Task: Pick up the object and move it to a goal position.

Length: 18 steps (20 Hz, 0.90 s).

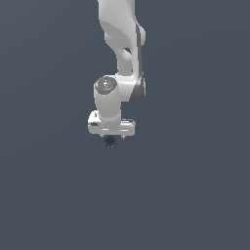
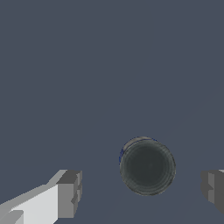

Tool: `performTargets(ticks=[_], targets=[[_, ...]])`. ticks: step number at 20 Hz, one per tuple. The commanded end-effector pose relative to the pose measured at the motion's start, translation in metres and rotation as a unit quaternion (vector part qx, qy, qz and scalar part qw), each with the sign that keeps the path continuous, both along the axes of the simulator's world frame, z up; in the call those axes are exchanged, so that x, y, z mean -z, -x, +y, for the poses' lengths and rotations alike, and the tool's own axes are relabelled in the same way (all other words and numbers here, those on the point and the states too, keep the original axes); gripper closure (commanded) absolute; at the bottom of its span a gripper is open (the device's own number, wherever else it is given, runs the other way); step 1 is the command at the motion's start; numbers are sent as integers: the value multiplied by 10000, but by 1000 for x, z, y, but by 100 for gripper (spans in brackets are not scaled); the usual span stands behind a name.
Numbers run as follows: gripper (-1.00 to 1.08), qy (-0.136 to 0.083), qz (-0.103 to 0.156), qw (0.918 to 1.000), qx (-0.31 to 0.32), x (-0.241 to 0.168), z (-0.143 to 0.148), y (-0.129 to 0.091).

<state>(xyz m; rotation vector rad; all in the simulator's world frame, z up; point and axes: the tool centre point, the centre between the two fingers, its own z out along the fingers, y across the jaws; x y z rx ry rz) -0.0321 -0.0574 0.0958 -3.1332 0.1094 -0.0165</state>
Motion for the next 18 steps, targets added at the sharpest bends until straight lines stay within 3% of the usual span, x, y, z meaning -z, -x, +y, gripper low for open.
performTargets(ticks=[1, 7, 18], targets=[[-92, 13, 20, 10000, 24, 14, -9, 9], [-92, 29, 52, 10000, 58, 31, -21, 21], [-92, 28, 57, 10000, 61, 52, -21, 22]])
